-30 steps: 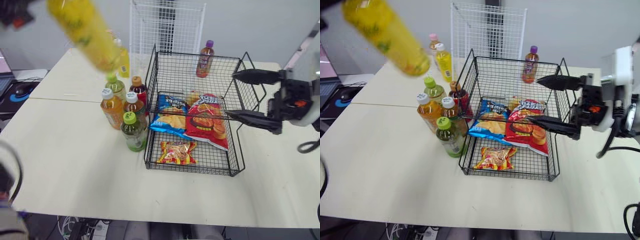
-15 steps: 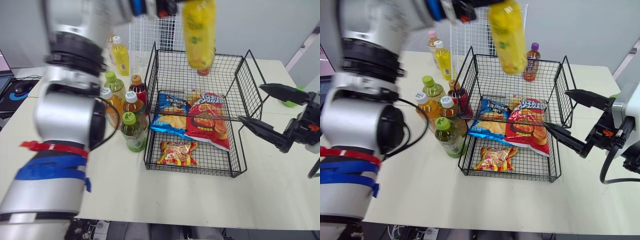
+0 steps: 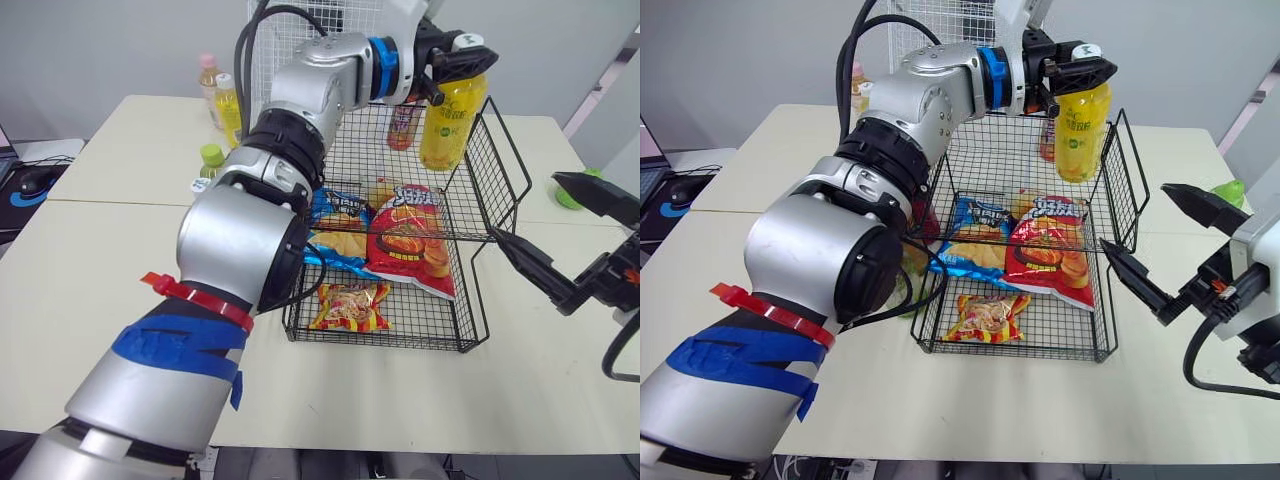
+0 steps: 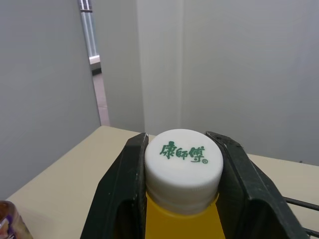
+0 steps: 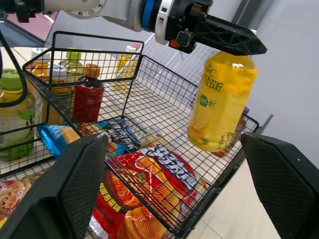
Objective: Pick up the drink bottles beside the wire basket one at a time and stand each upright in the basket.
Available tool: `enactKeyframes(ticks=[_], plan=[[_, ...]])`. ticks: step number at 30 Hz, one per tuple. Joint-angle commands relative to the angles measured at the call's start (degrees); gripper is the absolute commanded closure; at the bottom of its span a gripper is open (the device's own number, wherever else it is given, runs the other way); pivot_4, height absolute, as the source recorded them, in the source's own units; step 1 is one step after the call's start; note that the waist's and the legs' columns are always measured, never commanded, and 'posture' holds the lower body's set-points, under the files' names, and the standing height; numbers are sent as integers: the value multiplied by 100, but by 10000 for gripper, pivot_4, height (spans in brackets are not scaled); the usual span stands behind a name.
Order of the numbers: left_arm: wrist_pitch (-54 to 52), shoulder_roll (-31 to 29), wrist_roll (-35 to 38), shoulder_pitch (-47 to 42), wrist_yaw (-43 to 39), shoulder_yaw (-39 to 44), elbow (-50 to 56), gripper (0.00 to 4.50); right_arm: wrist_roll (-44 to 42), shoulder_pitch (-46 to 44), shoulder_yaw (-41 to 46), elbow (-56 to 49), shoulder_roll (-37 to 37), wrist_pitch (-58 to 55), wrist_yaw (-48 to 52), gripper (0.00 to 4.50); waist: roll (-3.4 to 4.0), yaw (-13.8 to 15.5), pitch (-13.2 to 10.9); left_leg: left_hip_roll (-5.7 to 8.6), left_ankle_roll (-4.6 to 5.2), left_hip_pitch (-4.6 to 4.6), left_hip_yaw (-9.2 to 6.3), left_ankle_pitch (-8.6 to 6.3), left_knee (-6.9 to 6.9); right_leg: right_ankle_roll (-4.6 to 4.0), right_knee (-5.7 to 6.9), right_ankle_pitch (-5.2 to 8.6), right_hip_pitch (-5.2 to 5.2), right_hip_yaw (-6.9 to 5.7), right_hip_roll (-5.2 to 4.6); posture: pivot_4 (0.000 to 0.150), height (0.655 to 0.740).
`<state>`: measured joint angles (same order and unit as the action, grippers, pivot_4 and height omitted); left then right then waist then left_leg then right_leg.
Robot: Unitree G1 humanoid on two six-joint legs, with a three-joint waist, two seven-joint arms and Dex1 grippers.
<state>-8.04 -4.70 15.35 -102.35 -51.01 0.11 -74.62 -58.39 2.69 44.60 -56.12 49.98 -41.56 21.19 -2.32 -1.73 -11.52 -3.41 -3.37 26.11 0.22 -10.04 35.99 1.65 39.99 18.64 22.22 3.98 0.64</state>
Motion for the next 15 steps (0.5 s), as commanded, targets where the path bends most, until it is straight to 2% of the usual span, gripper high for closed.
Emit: enactKeyframes(ticks=[1, 6, 8, 15], plan=[[228, 84, -148, -365, 37, 188, 118, 31402, -168, 59, 324, -54, 132, 192, -19, 0, 0, 4, 0, 0, 0, 0, -1, 0, 0, 0, 0, 0, 0, -1, 0, 1500, 7360], [82, 71, -259, -408, -77, 353, 93, 31402, -242, 61, 425, 74, 262, 280, -88, 0, 2, 2, 1, 0, -1, -3, -1, 1, 0, 0, 2, 0, -2, -1, 0, 1500, 7360], [58, 47, -312, -411, -139, 399, 101, 24134, -212, 8, 356, 111, 290, 311, -150, 0, 2, 2, 1, 0, -1, -3, -1, 1, 1, 0, 3, 0, -2, -1, 0, 1500, 7360], [-32, -112, -407, -396, -599, 484, 206, 2888, 9, -207, -85, 277, 386, 405, -245, 0, 11, -4, 6, 1, -1, -12, -1, 1, 1, -1, 4, 0, -11, 0, 0, 1500, 7360]])
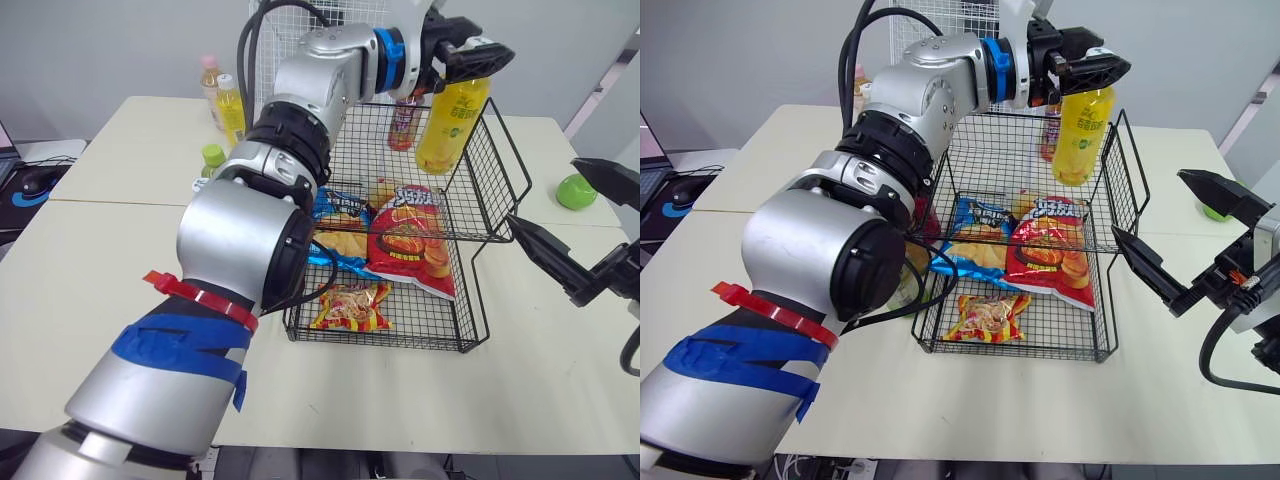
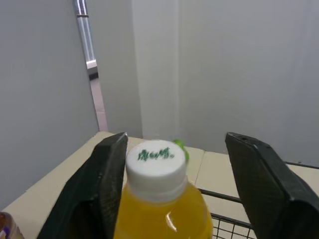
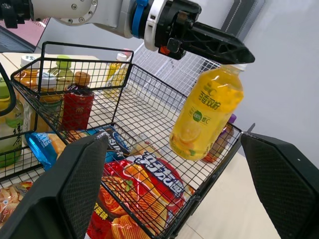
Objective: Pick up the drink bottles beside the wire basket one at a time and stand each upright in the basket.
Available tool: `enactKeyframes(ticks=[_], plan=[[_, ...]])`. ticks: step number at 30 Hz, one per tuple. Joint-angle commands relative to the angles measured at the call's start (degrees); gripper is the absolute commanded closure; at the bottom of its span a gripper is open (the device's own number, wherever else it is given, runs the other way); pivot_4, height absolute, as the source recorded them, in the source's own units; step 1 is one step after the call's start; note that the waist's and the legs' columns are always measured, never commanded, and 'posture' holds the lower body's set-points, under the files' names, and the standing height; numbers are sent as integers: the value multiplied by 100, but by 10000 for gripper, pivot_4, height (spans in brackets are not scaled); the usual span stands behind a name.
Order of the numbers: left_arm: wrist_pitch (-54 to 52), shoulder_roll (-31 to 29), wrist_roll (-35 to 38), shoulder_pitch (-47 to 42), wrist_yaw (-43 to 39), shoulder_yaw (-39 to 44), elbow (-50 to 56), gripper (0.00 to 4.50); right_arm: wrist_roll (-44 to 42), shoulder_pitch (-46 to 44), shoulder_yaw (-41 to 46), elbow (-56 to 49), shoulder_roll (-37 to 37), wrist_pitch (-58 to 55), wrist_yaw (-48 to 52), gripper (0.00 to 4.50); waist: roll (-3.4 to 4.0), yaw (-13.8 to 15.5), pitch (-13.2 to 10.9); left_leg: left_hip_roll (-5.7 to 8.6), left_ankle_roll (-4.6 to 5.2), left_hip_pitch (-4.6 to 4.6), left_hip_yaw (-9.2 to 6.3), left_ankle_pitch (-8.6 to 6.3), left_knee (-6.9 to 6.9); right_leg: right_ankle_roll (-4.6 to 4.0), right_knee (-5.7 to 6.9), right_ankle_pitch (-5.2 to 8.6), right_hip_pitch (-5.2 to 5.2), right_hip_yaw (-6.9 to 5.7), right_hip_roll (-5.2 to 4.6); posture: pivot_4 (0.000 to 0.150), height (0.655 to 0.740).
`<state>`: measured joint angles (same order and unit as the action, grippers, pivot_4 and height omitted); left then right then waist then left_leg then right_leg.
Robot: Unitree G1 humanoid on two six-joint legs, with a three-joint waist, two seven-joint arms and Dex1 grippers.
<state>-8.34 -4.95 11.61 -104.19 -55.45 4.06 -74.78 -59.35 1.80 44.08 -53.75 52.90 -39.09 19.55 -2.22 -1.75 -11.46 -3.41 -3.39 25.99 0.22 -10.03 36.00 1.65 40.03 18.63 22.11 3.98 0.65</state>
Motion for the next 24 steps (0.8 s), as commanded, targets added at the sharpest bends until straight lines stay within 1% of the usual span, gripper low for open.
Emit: enactKeyframes(ticks=[1, 4, 8, 11, 14, 16, 19, 24], plan=[[25, -156, -90, -193, -317, 47, 262, 335, 132, -198, -128, 75, 130, 156, -99, 0, 1, -2, 1, 0, 0, -1, -1, 0, 1, 0, 3, 0, 0, 0, 0, 1500, 7360], [8, -336, -196, -143, -667, -24, 361, 335, 197, -344, -305, 151, 205, 155, -110, 0, 3, -14, 2, 0, 0, -4, 0, 0, 1, 0, 7, 0, 0, 1, 1, 1500, 7360], [-130, -651, -244, -87, -912, -9, 518, 335, 206, -528, -446, 274, 283, 160, -29, 0, 4, -18, 2, -2, 0, -4, -1, 0, 1, 0, 8, 0, -1, 0, 2, 1500, 7360], [-397, -1070, -200, -2, -1316, 21, 815, 335, 134, -750, -591, 419, 398, 173, 116, 0, 5, -19, 3, -3, 0, -5, -1, 1, 2, -1, 10, 0, 0, 0, 2, 1500, 7360], [-733, -1470, -129, 144, -1420, 87, 1200, 335, 69, -979, -763, 589, 512, 192, 349, 0, 6, -17, 3, -5, -1, -8, 0, 1, 3, -1, 15, 0, 0, 1, 2, 1500, 7360], [-1129, -1841, -39, 377, -1583, 139, 1661, 335, 44, -1243, -1006, 778, 605, 234, 594, 0, 8, -33, 3, -7, -1, -9, 0, 1, 5, -1, 18, 0, 0, 1, 3, 1500, 7360], [-1614, -2427, 8, 943, -1740, 93, 2669, 335, 75, -1655, -1442, 1051, 691, 299, 1010, 0, 9, -51, 4, -11, -3, -14, 0, 2, 7, -1, 28, 0, 0, 2, 4, 1500, 7360], [-3110, -3559, 394, 2174, -1758, 234, 4773, 335, 171, -2632, -2507, 1658, 633, 328, 1836, 0, 11, -121, 2, -17, -13, -20, -5, 9, 12, -3, 57, 0, 5, 2, 6, 1500, 7360]])
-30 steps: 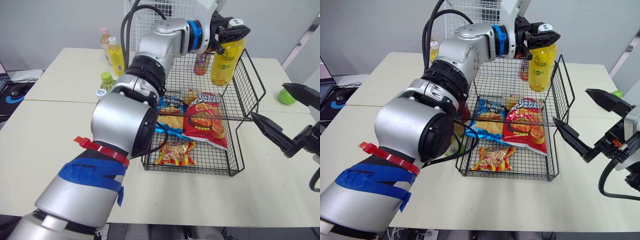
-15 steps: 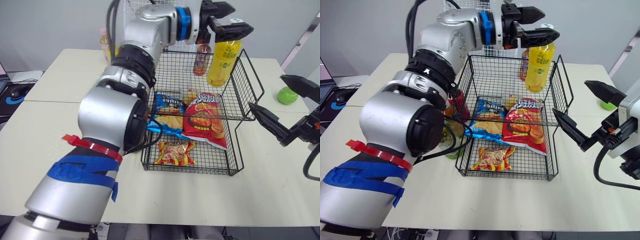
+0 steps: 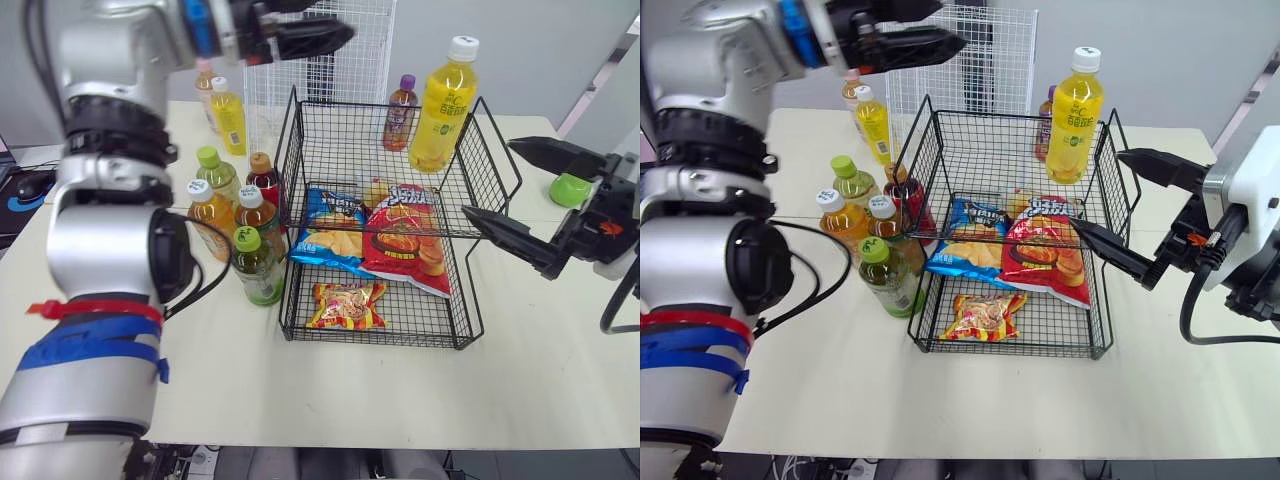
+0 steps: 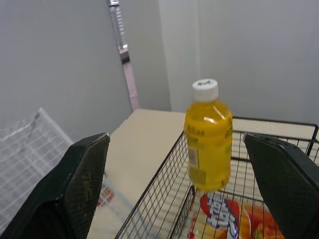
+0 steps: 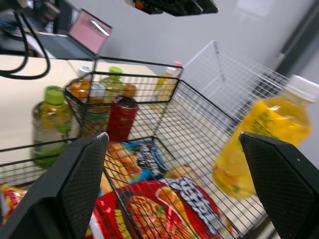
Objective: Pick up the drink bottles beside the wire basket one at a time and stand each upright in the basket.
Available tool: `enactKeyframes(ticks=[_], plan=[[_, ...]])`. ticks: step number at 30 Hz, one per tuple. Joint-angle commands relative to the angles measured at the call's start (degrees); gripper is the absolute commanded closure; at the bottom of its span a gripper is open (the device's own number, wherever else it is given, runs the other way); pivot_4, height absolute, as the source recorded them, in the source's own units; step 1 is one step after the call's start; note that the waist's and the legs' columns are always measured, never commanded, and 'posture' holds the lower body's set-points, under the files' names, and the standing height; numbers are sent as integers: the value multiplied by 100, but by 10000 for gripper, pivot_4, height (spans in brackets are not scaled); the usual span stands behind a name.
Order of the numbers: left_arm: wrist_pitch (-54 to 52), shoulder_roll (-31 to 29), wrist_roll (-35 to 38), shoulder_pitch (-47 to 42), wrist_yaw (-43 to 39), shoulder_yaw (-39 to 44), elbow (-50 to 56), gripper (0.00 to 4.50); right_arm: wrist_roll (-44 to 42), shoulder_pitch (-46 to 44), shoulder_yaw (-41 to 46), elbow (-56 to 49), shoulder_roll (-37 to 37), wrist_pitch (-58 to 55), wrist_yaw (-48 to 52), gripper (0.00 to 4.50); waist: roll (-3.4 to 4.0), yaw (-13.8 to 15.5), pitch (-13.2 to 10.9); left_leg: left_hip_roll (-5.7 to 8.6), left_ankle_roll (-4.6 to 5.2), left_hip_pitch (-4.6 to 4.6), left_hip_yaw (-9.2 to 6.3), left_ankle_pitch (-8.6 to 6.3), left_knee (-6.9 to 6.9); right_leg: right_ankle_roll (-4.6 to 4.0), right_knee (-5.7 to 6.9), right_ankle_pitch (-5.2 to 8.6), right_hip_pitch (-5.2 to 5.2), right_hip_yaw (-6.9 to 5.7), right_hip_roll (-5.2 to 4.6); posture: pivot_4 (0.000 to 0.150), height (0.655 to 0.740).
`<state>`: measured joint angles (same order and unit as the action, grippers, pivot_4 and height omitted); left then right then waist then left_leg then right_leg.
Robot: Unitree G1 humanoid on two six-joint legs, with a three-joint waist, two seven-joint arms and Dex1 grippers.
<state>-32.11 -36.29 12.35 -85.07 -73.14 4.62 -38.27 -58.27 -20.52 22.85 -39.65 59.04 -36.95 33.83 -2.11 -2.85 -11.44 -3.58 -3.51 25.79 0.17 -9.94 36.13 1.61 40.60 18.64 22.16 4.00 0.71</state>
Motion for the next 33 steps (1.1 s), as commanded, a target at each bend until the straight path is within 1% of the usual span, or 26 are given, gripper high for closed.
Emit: enactKeyframes(ticks=[1, 5, 7, 9, 11, 12, 13, 14, 17, 19, 21, 24, 26, 27, 30, 33], plan=[[-979, -562, 431, 436, 73, 230, 1433, 335, 112, -535, -525, 340, -7, 113, 522, 0, -1, -14, -1, -3, -1, 0, -1, 0, 4, -1, 6, 1, 3, -2, 0, 1500, 7360], [-2236, -1663, 1043, 1623, 170, 959, 2762, 335, 234, -1221, -1204, 597, -305, 74, 859, 0, 0, -28, -1, -3, -3, 1, -7, 2, 17, -5, 25, 4, 7, -4, 0, 1500, 7360], [-2598, -2057, 1269, 2263, 294, 1338, 3206, 335, 264, -1346, -1366, 598, -417, 28, 941, 0, 0, -43, 0, -8, -3, -3, -7, 2, 19, -6, 30, 4, 7, -6, 0, 1500, 7360], [-2611, -2351, 1330, 2982, 394, 1747, 3428, 335, 302, -1401, -1460, 613, -518, -3, 973, 0, 0, -38, 0, -12, -3, -4, -11, 2, 24, -9, 36, 6, 6, -14, 0, 1500, 7360], [-2156, -2608, 1093, 4224, 241, 2359, 3484, 335, 294, -1454, -1548, 664, -586, -63, 1015, 0, -1, 96, 0, -9, -3, 1, -23, 2, 39, -10, 46, 7, 4, -27, -1, 1500, 7360], [-1995, -2597, 1033, 4796, 232, 2685, 3500, 335, 321, -1494, -1610, 690, -607, -87, 1070, 0, 26, 62, 16, -10, -1, 6, -25, 0, 58, -10, 43, 6, 0, -27, -1, 1500, 7360], [-1930, -2562, 1092, 5214, 294, 2919, 3550, 335, 356, -1526, -1655, 706, -622, -102, 1131, 0, 28, 40, 17, -10, 6, -22, -2, -4, 53, -8, 52, 8, -14, -6, -29, 1500, 7360], [-1955, -2451, 1225, 5510, 409, 3095, 3638, 335, 372, -1553, -1692, 712, -627, -120, 1207, 0, 24, 46, 15, -10, 8, -33, 5, -5, 51, -8, 53, 8, -19, -2, -31, 1500, 7360], [-2176, -2140, 1603, 6097, 662, 3331, 3982, 335, 340, -1528, -1713, 632, -605, -185, 1376, 0, 0, 121, 21, -14, 7, -23, -13, -4, 60, -10, 56, 8, -16, -26, -21, 1500, 7360], [-2224, -1884, 1776, 6369, 919, 3411, 4219, 335, 256, -1421, -1661, 521, -575, -257, 1437, 0, -4, 157, 23, -17, 7, -20, -22, -4, 65, -10, 55, 8, -18, -32, -23, 1500, 7360], [-2219, -1584, 1892, 6344, 1365, 3435, 4370, 335, 272, -1349, -1621, 467, -594, -279, 1424, 0, -4, 184, 24, -17, 8, -19, -22, -4, 69, -9, 55, 8, -26, -30, -33, 1500, 7360], [-2104, -1032, 1978, 6166, 2123, 3221, 4762, 335, 350, -1530, -1623, 720, -588, -301, 1536, 0, -5, 185, 24, -11, 8, -20, -20, -4, 75, -5, 52, 6, -34, -28, -32, 1500, 7360], [-1966, -560, 1904, 5961, 2770, 3032, 4977, 335, 387, -1608, -1615, 826, -584, -314, 1591, 0, -6, 190, 25, -8, 9, -22, -22, -4, 79, -4, 51, 5, -38, -30, -30, 1500, 7360], [-1943, -422, 1874, 5894, 3010, 2973, 5031, 335, 402, -1622, -1615, 847, -586, -316, 1607, 0, -8, 190, 26, -7, 9, -22, -23, -4, 81, -3, 51, 4, -40, -29, -27, 1500, 7360], [-1775, -122, 1654, 5723, 3605, 2559, 5094, 335, 452, -1678, -1625, 902, -585, -345, 1660, 0, -8, 164, 26, 0, 8, -22, -20, -4, 78, -2, 47, 3, -39, -25, -19, 1500, 7360], [-1576, -106, 1532, 5605, 3815, 2204, 4964, 335, 529, -1750, -1669, 962, -595, -374, 1708, 0, -8, 126, 26, -2, 8, -22, -23, -4, 72, -3, 48, 2, -37, -25, -10, 1500, 7360]])
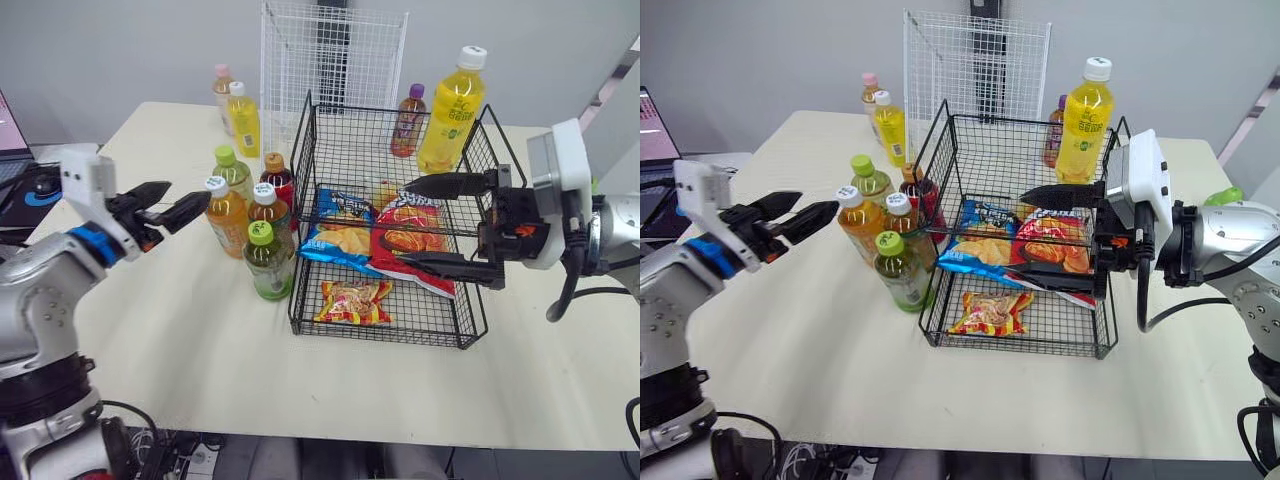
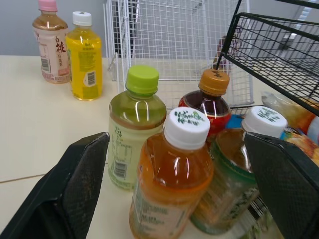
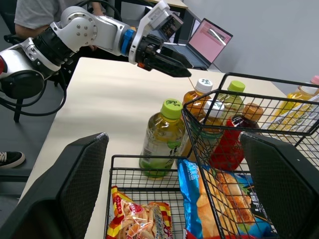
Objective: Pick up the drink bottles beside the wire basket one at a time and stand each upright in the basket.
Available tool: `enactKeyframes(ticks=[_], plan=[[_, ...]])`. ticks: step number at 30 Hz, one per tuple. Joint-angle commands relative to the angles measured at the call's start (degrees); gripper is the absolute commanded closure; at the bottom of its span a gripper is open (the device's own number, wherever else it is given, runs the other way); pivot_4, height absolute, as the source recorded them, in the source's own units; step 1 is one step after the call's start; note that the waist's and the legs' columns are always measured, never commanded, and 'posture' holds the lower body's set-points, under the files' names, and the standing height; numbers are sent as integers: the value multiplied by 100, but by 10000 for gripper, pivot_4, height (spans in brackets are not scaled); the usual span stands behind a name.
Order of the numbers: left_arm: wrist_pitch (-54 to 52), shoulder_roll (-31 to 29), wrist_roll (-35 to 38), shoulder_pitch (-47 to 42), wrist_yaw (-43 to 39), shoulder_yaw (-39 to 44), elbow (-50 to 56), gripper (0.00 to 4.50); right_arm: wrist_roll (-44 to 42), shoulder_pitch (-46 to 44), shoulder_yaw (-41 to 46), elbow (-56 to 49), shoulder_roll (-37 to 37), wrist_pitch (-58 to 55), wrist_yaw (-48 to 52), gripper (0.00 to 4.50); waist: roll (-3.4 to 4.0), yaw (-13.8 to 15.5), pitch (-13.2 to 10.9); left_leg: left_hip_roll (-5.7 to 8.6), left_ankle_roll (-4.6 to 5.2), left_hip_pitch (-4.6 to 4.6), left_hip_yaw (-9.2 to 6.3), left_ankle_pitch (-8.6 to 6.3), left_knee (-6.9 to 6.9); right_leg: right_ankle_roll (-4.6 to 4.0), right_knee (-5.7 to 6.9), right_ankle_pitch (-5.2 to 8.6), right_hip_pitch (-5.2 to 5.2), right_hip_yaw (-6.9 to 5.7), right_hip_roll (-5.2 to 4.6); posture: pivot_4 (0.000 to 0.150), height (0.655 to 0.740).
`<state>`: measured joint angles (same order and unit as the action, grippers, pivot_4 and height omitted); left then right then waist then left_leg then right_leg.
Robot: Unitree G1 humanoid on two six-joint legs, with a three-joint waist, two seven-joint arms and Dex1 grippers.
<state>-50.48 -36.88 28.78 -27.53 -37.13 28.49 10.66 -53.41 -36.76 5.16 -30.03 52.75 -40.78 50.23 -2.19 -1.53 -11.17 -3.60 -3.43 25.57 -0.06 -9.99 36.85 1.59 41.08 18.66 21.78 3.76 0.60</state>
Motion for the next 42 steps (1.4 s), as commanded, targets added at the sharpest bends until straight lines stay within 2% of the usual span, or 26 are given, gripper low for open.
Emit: enactKeyframes(ticks=[1, 5, 14, 17, 25, 30, 32, 38, 42], plan=[[340, -27, -149, -218, 288, -271, -29, 335, 82, -144, 75, 13, 21, 10, 81, 0, 0, -13, 0, 0, 0, -1, 0, 0, -1, 0, 0, 0, 0, 0, 1, 1500, 7360], [645, -20, -313, -354, 400, -653, -306, 335, 164, -197, 21, 35, -30, -3, 110, 0, 0, -29, 0, -2, 0, -2, 2, 0, -2, 0, 0, 0, 1, 3, 4, 1500, 7360], [824, 114, -371, -308, 829, -844, -340, 335, 250, -240, 39, 61, -82, -97, 124, 0, 0, -24, 0, -1, 0, -2, 2, 0, -2, 0, -1, 0, 1, 3, 3, 1500, 7360], [897, 116, -376, -325, 822, -906, -383, 5933, 279, -279, 27, 86, -101, -115, 142, 0, 0, -24, 0, -1, -1, -2, 2, 0, -2, 0, -1, 0, 1, 3, 3, 1500, 7360], [804, 237, -274, -315, 912, -970, -418, 31243, 303, -318, 19, 104, -134, -123, 191, 0, 0, -25, 0, -1, 0, -1, 2, 0, -2, 0, -3, 0, 0, 2, 3, 1500, 7360], [796, 93, -214, -226, 901, -788, -261, 31525, 314, -298, 49, 76, -146, -123, 184, 0, 0, -24, 0, 0, -1, -2, 2, 0, -4, 1, -5, 0, 0, 3, 3, 1500, 7360], [736, -116, -92, -167, 784, -601, -110, 31525, 315, -280, 95, 49, -143, -119, 143, 0, 0, -26, -1, -1, -1, -2, 2, 0, -5, 1, -5, 0, 1, 3, 3, 1500, 7360], [48, -1278, 752, -468, 55, -86, 124, 31525, 72, -188, 506, -30, -24, -315, -52, 0, -13, -39, -15, -11, -2, 27, 5, 0, -14, -1, -3, 0, 41, 5, 11, 1500, 7360], [-501, -2227, 1203, -1844, -422, -197, -660, 31525, -174, -39, 1009, -153, 139, -573, -356, 0, -41, 30, -32, -7, -3, 39, -6, 1, -13, -1, -7, 1, 43, -10, 9, 1500, 7360]])
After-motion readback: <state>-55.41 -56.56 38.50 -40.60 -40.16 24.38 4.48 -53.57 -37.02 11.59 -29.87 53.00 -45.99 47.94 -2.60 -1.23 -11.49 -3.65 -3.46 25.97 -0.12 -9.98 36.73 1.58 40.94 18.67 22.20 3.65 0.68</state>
